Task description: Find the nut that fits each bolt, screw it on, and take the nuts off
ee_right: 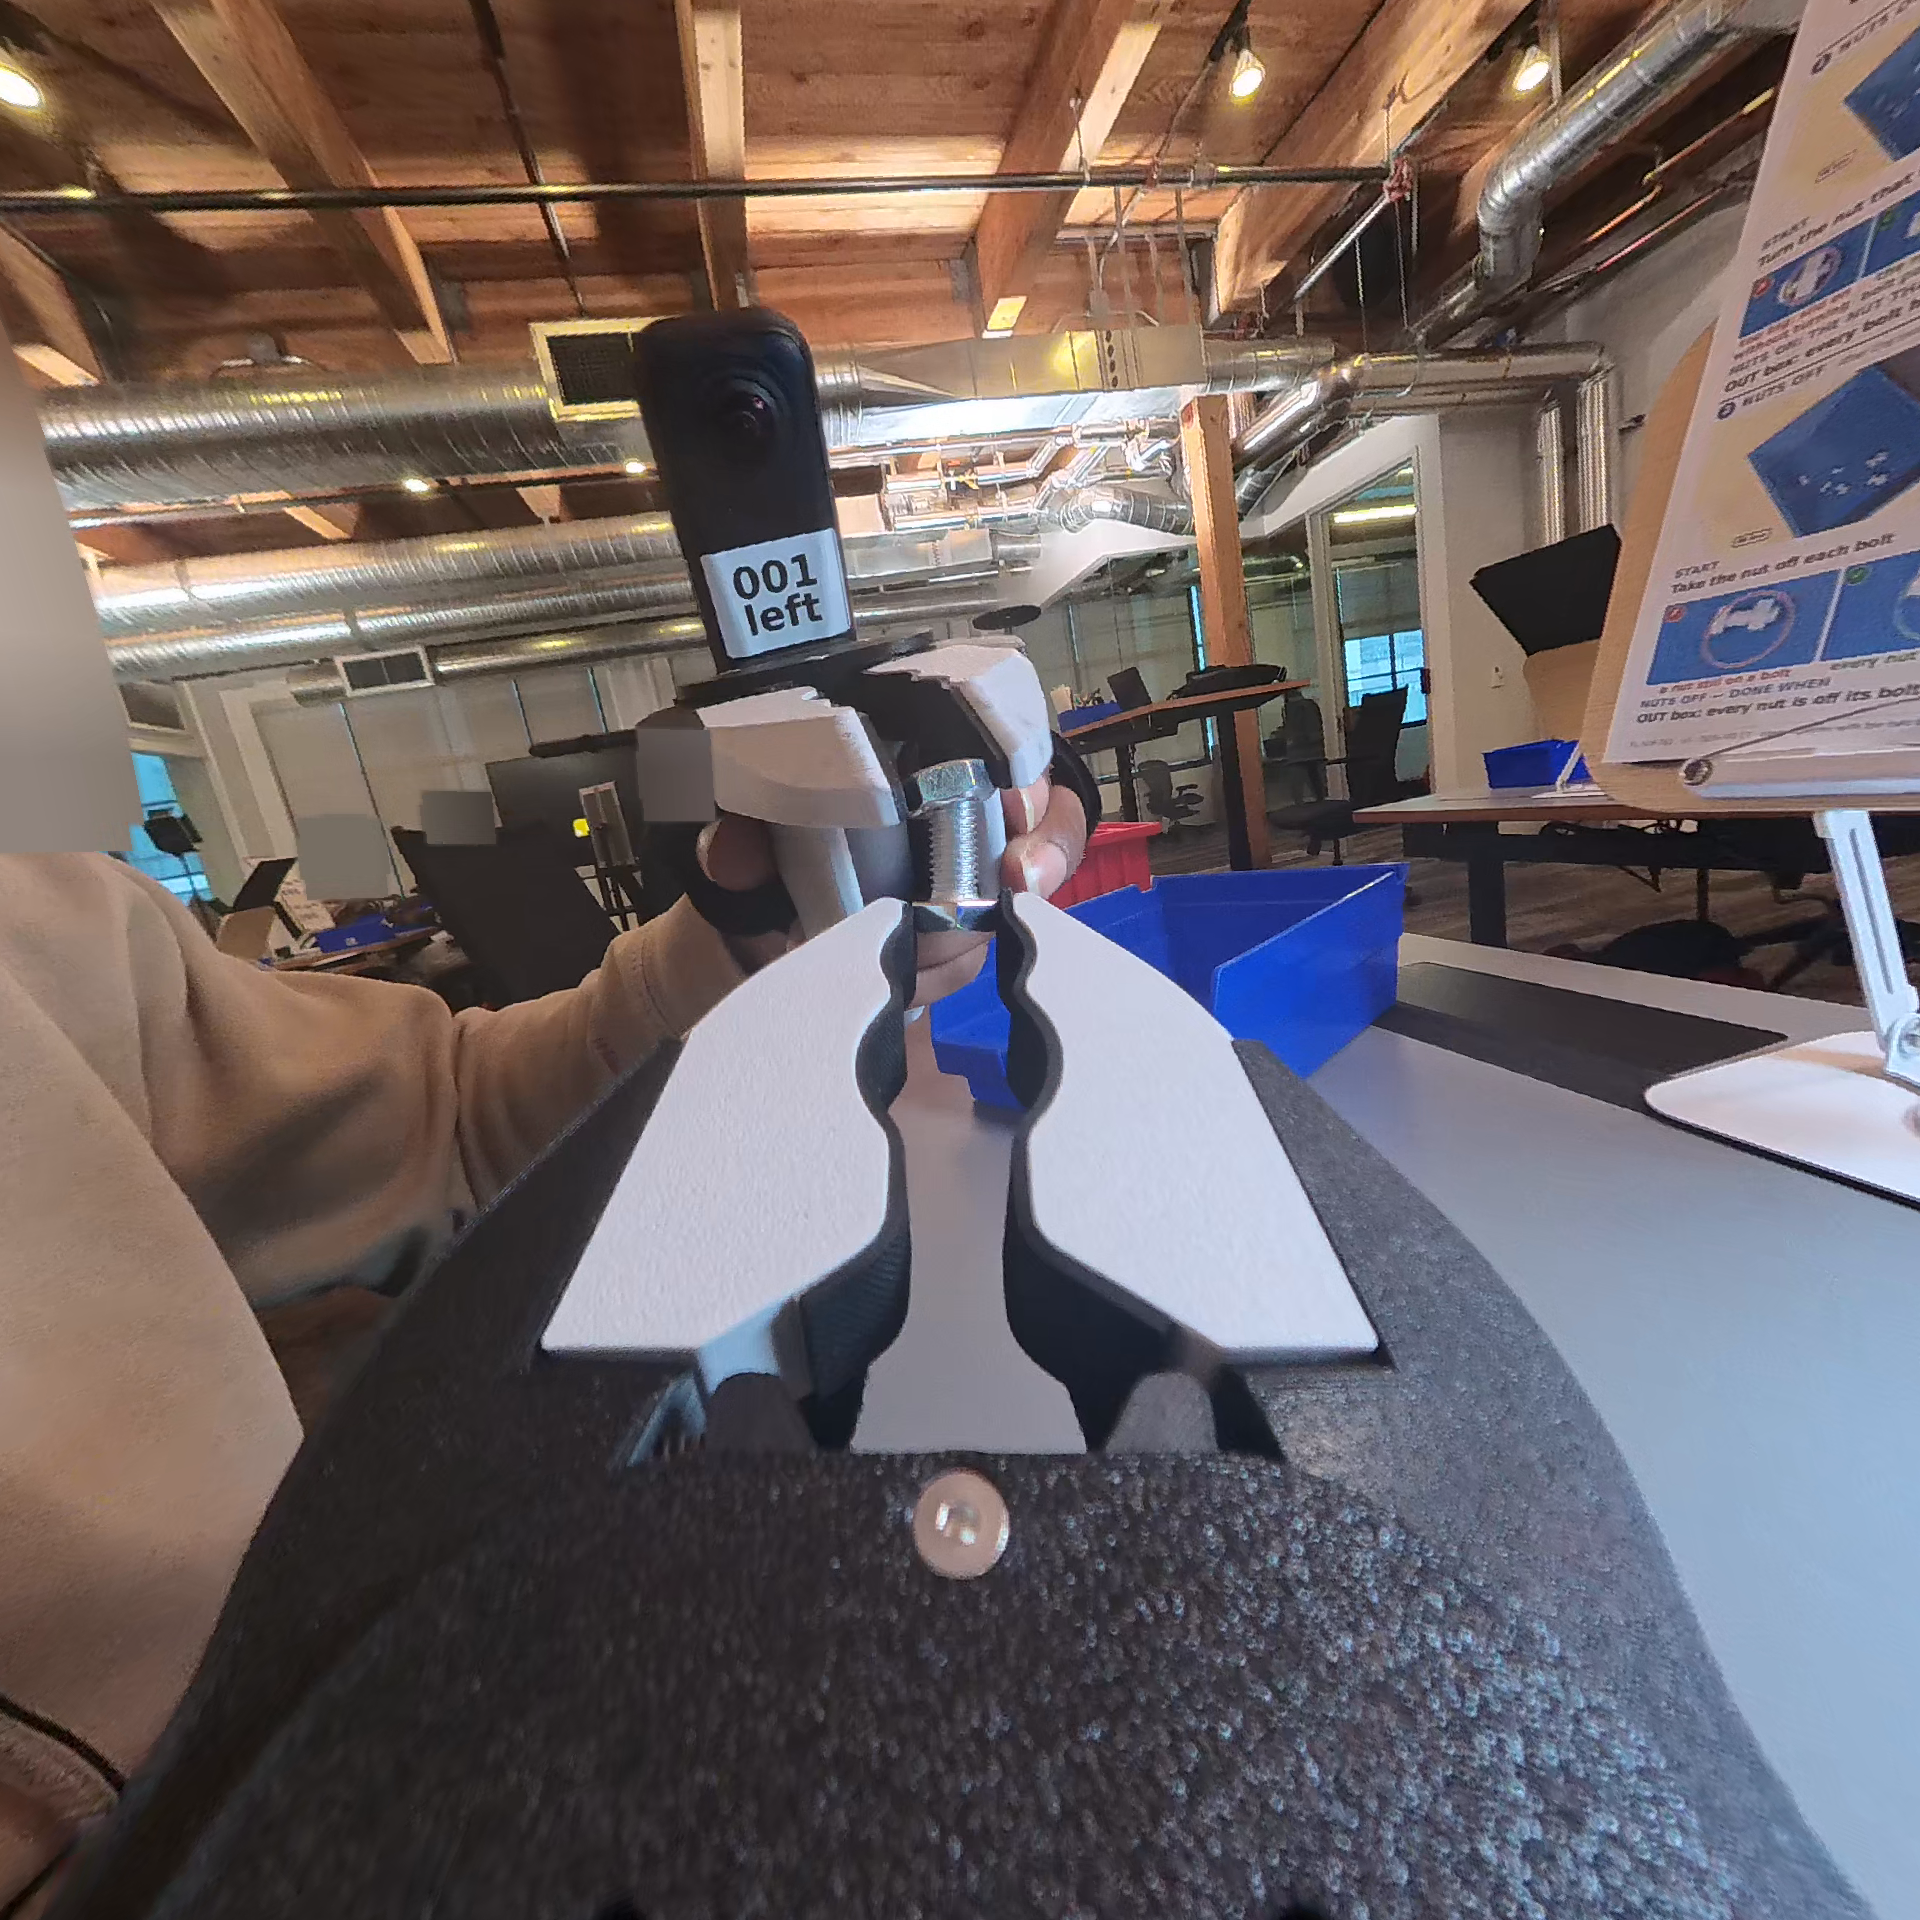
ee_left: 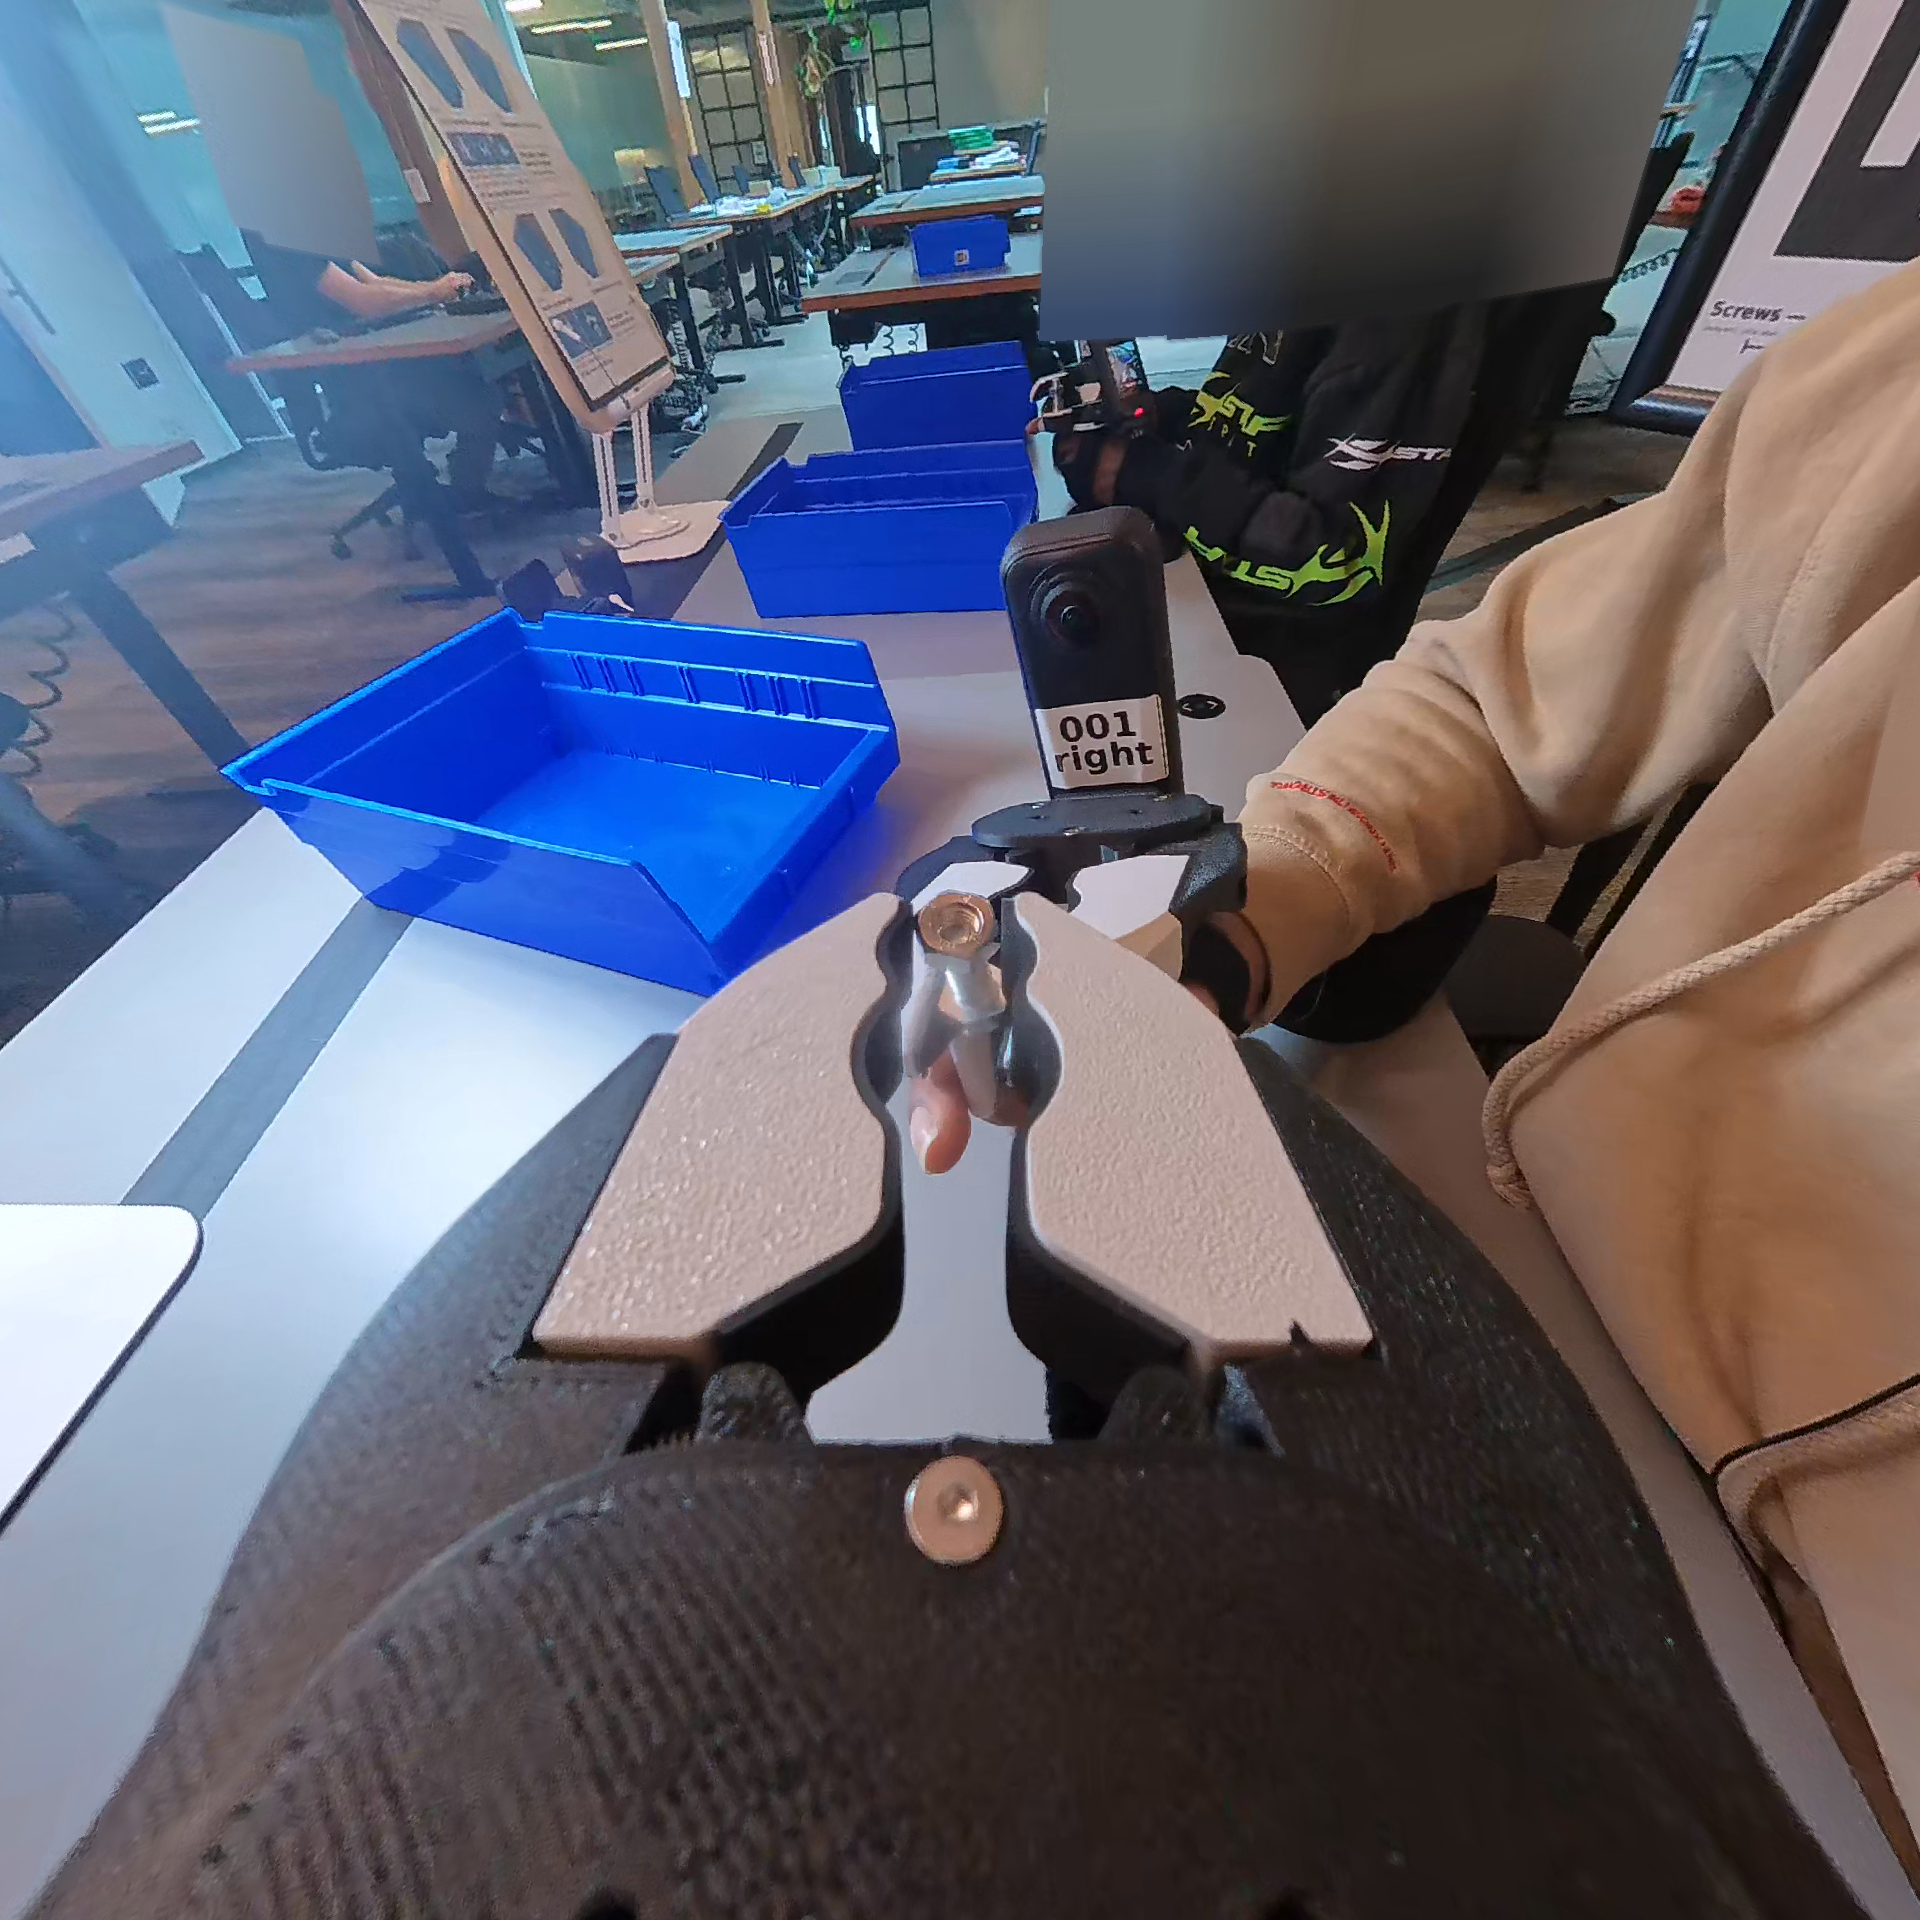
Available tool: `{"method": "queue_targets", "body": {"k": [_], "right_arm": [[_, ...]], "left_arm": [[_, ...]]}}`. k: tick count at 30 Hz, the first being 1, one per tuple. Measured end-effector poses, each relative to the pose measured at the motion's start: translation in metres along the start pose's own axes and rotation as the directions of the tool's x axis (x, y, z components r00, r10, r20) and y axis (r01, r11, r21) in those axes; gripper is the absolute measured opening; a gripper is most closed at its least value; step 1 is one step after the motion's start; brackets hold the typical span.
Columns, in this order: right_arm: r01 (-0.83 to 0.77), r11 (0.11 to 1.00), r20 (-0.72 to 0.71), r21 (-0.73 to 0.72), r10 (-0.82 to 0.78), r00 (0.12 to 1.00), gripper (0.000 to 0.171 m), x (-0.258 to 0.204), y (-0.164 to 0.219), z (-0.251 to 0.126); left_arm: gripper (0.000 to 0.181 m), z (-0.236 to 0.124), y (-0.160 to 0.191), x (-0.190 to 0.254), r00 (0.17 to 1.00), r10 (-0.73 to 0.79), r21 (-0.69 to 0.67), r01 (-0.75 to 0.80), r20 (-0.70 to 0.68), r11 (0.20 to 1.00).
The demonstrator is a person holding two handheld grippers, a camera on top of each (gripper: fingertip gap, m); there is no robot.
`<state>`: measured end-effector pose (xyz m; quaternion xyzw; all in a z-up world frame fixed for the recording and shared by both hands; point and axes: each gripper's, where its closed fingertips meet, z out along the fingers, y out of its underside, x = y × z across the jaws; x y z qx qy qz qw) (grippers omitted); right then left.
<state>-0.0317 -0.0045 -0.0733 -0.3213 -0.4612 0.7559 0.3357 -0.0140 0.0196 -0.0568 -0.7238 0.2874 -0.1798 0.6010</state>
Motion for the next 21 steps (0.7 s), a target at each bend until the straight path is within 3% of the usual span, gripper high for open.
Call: {"method": "queue_targets", "body": {"k": [11,16,21], "right_arm": [[0.256,0.964,-0.045,-0.076,-0.26,0.965,0.014,-0.006,0.005,0.002],[0.223,0.972,-0.003,-0.078,-0.224,0.975,0.014,-0.013,0.009,0.003],[0.118,0.989,0.169,-0.086,-0.103,0.98,0.015,-0.033,0.012,0.005]], "left_arm": [[0.016,-0.008,0.003,0.012,0.989,-0.106,-0.069,0.099,-0.106,0.993],[0.016,-0.01,0.004,0.019,0.984,-0.085,-0.076,0.074,-0.154,0.994],[0.016,-0.019,0.004,0.036,0.964,-0.048,-0.087,0.026,-0.261,0.996]]}}
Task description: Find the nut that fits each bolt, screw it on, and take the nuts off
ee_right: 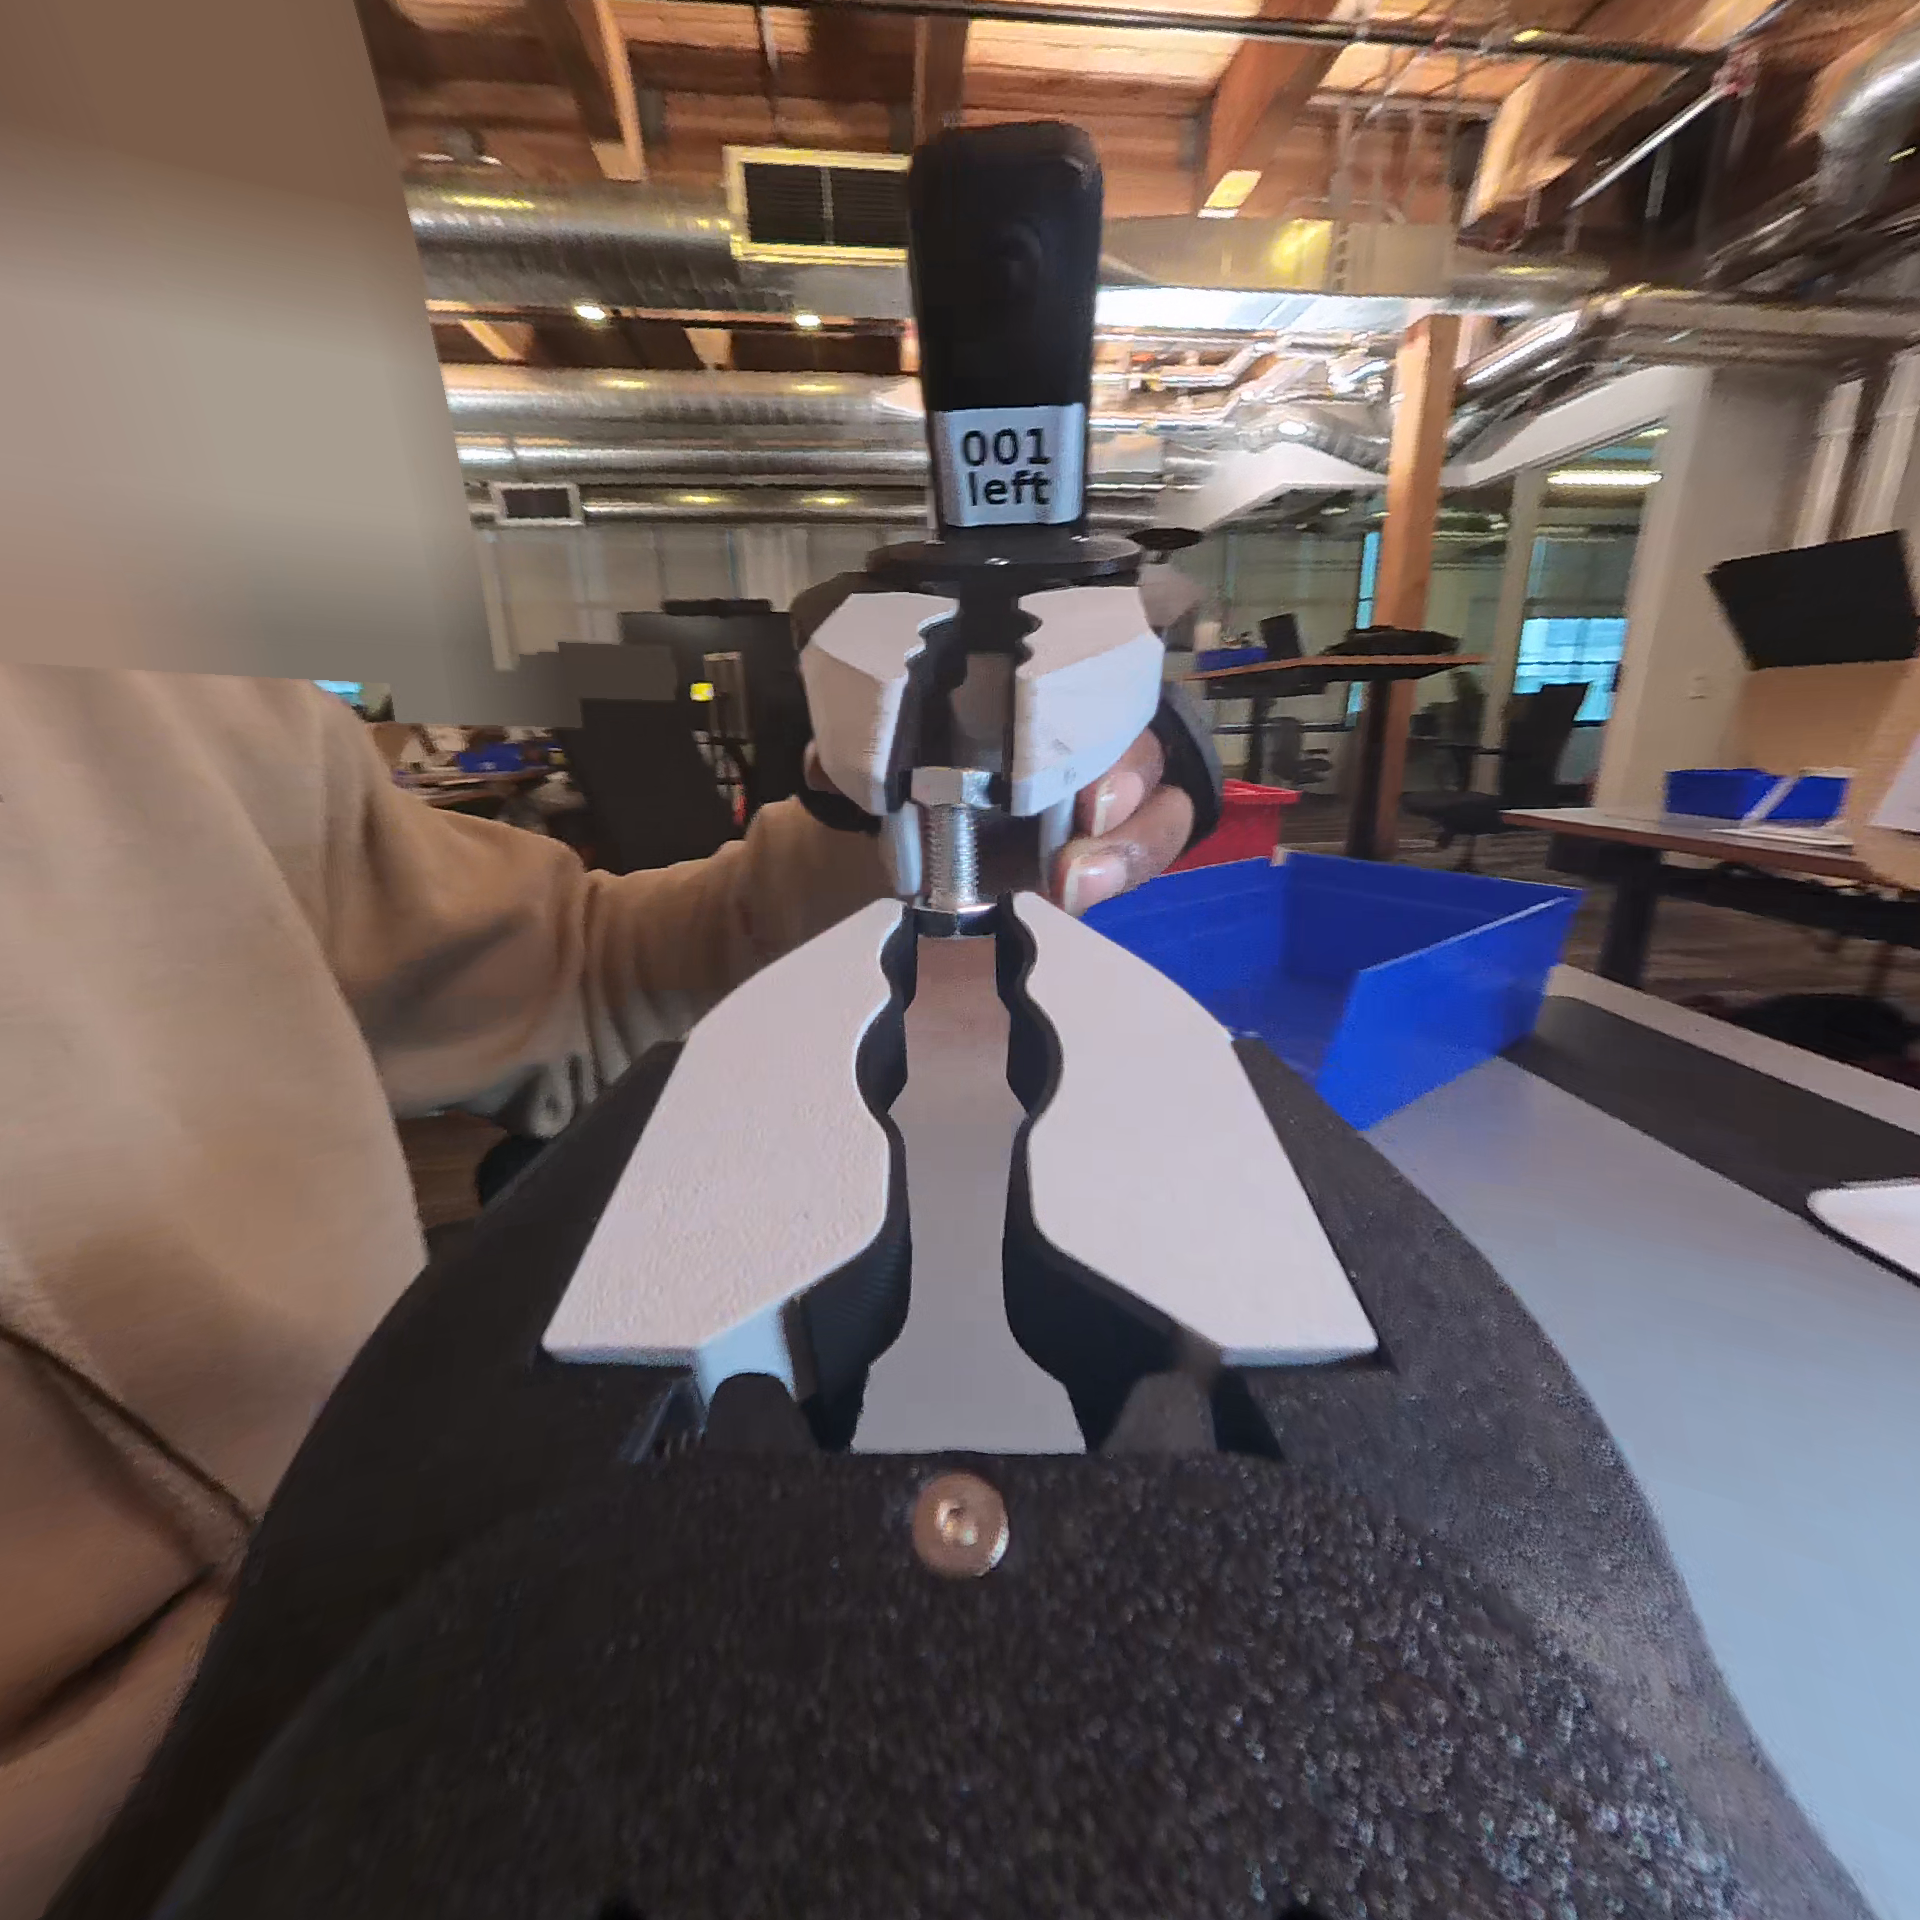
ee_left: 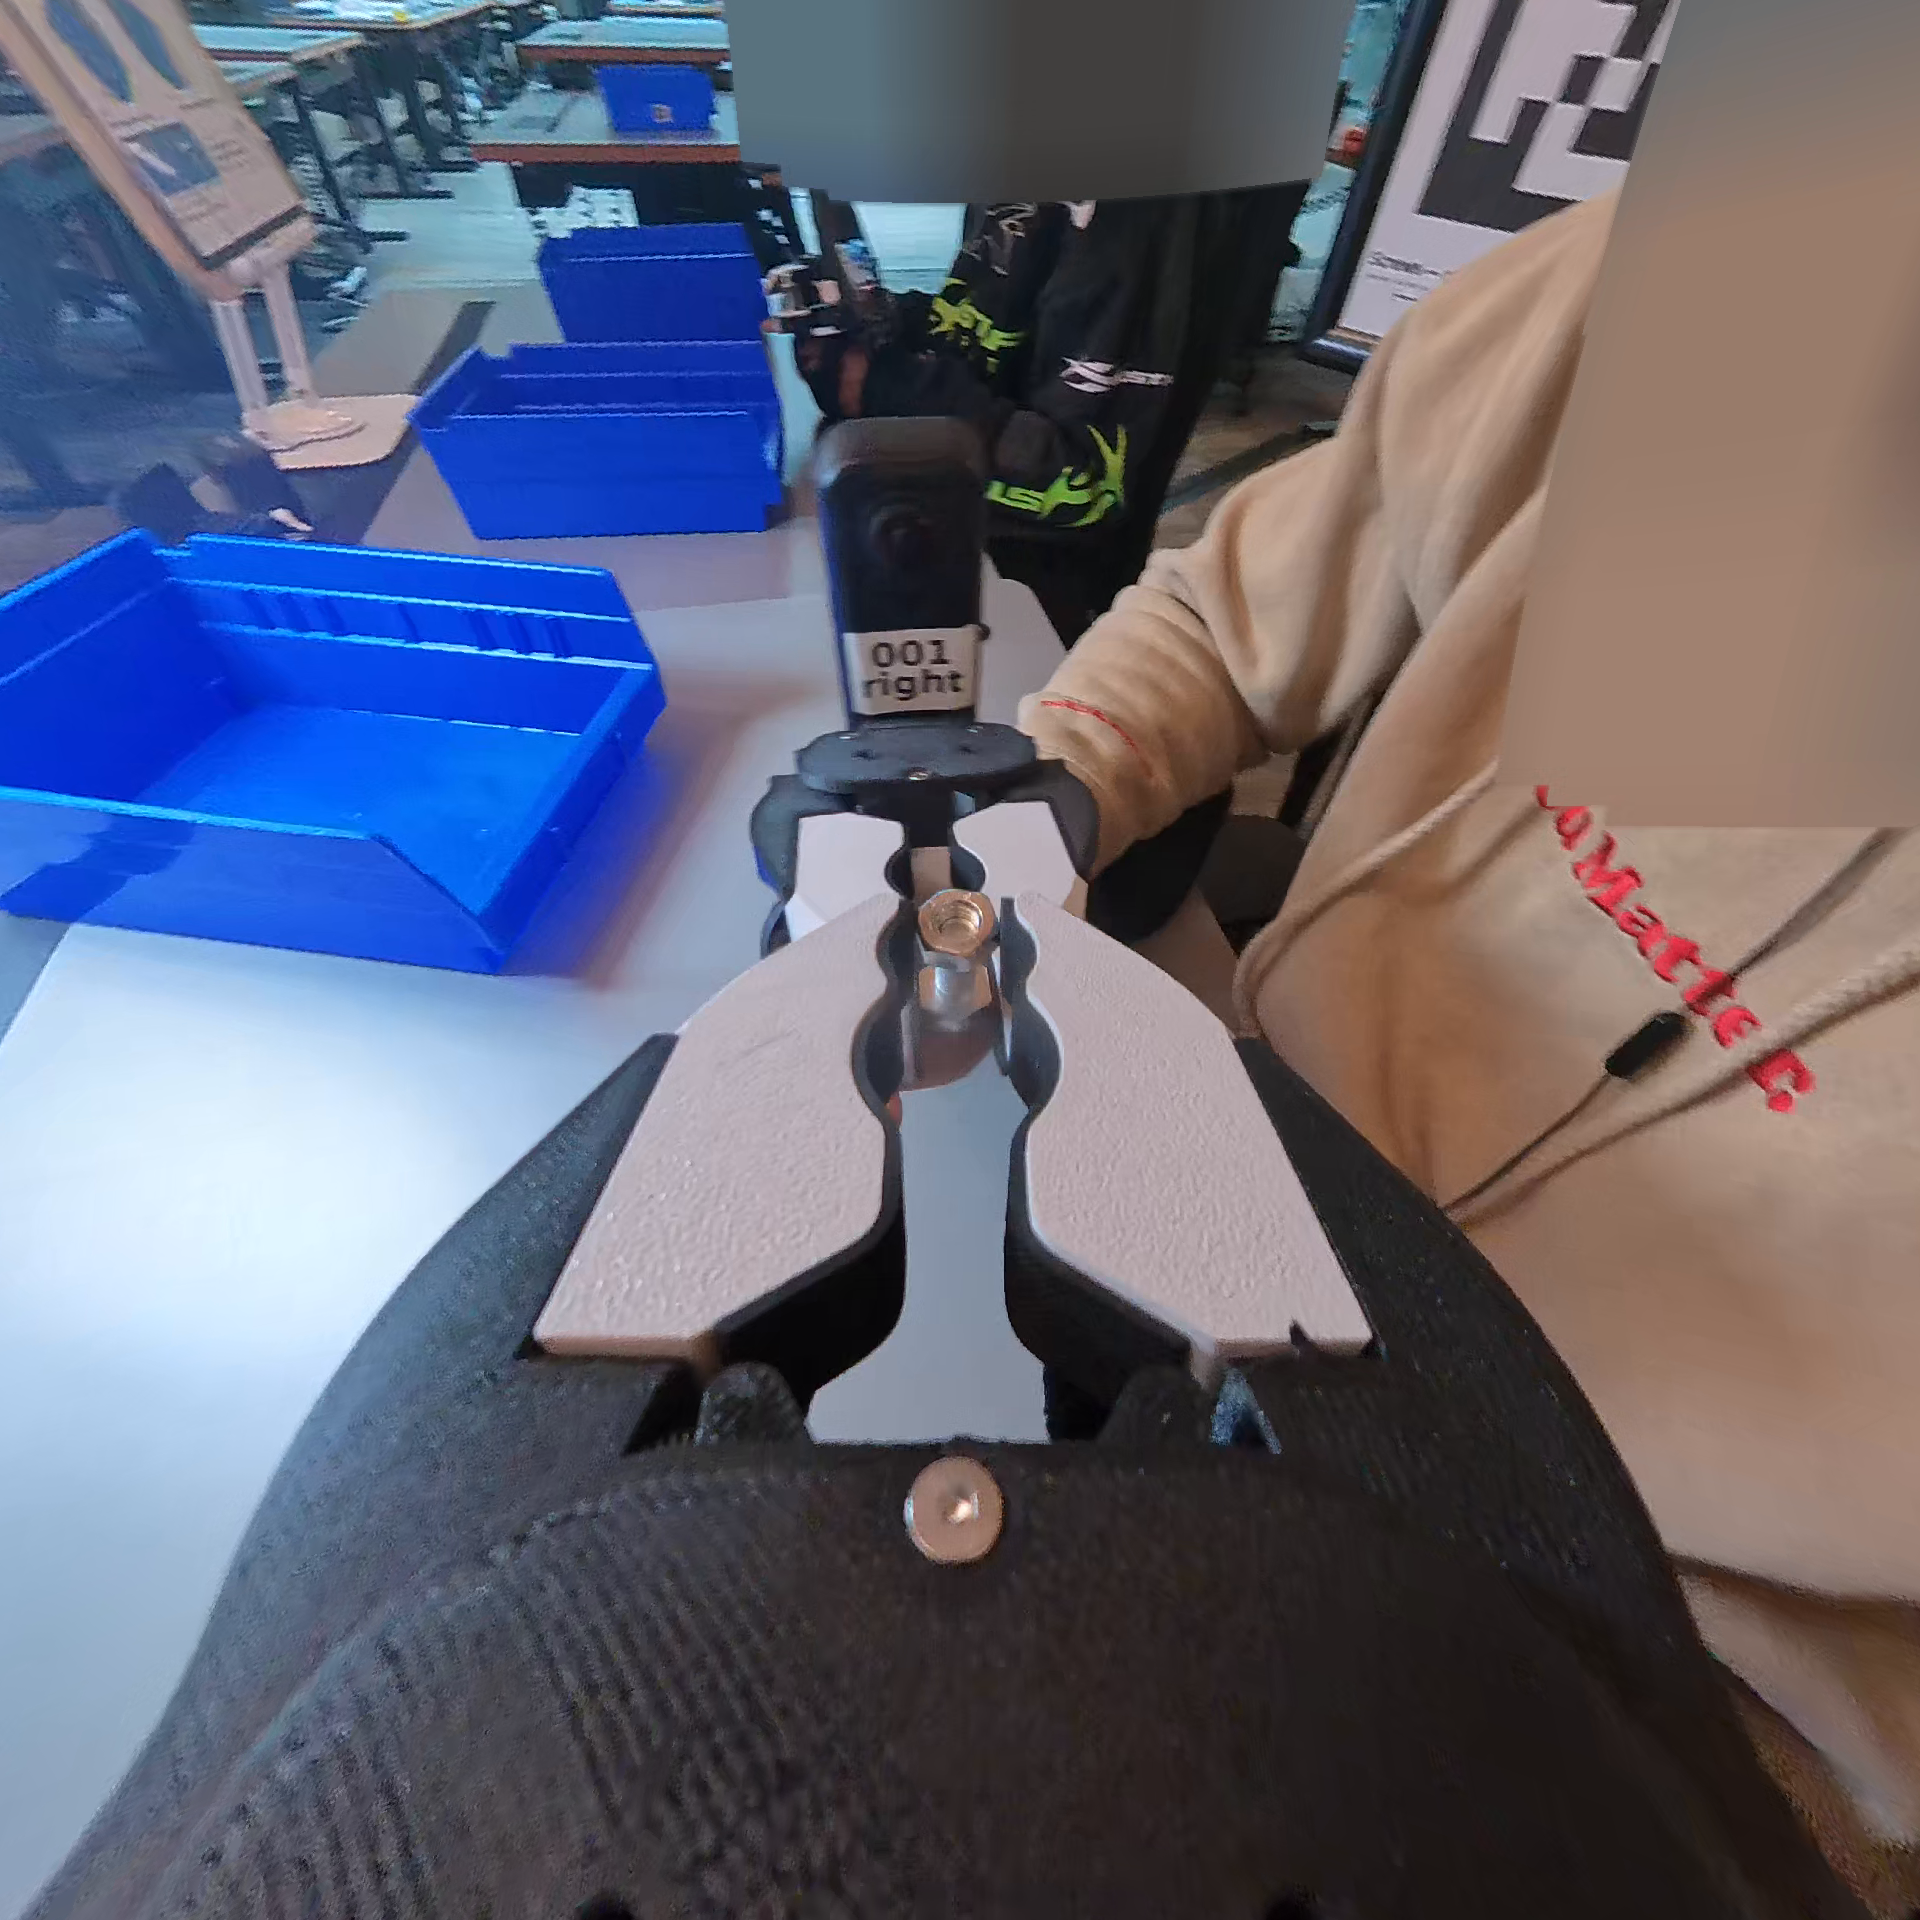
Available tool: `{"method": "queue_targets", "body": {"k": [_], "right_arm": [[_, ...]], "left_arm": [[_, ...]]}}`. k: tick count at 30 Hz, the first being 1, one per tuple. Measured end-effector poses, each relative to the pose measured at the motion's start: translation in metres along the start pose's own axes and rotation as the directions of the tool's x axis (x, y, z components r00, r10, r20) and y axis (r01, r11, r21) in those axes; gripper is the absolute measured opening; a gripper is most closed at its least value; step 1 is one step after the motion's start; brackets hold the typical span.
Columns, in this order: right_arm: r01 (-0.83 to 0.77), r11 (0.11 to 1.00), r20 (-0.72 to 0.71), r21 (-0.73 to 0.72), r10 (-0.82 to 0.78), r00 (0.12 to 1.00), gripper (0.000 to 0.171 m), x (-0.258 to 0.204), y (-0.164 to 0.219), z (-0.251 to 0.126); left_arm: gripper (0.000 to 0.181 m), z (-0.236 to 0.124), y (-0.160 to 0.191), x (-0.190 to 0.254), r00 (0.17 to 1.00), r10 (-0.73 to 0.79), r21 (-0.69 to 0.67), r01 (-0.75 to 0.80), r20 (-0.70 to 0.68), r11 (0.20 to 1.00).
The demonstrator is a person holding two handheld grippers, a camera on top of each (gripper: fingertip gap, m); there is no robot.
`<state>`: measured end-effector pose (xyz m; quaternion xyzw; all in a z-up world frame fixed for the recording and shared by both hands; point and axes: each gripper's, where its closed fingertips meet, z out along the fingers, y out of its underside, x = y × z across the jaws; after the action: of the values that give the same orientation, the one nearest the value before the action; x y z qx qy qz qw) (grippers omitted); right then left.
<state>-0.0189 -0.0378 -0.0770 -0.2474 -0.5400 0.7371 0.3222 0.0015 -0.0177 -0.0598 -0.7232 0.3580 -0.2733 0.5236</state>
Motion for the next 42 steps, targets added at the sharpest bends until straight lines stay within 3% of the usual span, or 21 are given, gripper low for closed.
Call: {"method": "queue_targets", "body": {"k": [10,18,26,29,37,42], "right_arm": [[-0.269,0.961,0.381,-0.065,0.273,0.883,0.014,-0.048,0.003,0.0],[-0.323,0.94,0.494,-0.115,0.336,0.802,0.015,-0.067,0.007,-0.002],[-0.291,0.953,0.45,-0.087,0.299,0.842,0.014,-0.06,0.008,0.001],[-0.27,0.961,0.411,-0.059,0.27,0.87,0.015,-0.054,0.006,0.002],[-0.073,0.991,0.023,0.108,0.071,0.997,0.015,0.01,-0.019,-0.007],[0.022,0.994,-0.136,0.103,-0.008,0.991,0.015,0.029,-0.023,-0.013]], "left_arm": [[0.016,0.002,0.002,0.039,0.967,0.03,0.018,-0.026,-0.252,1.0],[0.016,0.004,0.005,0.055,0.934,0.062,0.02,-0.059,-0.353,0.998],[0.028,0.003,0.005,0.05,0.947,0.066,0.033,-0.059,-0.315,0.998],[0.028,-0.002,-0.001,0.039,0.968,0.062,0.066,-0.047,-0.243,0.997],[0.027,-0.003,-0.017,-0.019,0.991,-0.019,0.151,-0.002,0.133,0.988],[0.024,0.003,-0.023,-0.032,0.972,-0.086,0.202,0.042,0.218,0.979]]}}
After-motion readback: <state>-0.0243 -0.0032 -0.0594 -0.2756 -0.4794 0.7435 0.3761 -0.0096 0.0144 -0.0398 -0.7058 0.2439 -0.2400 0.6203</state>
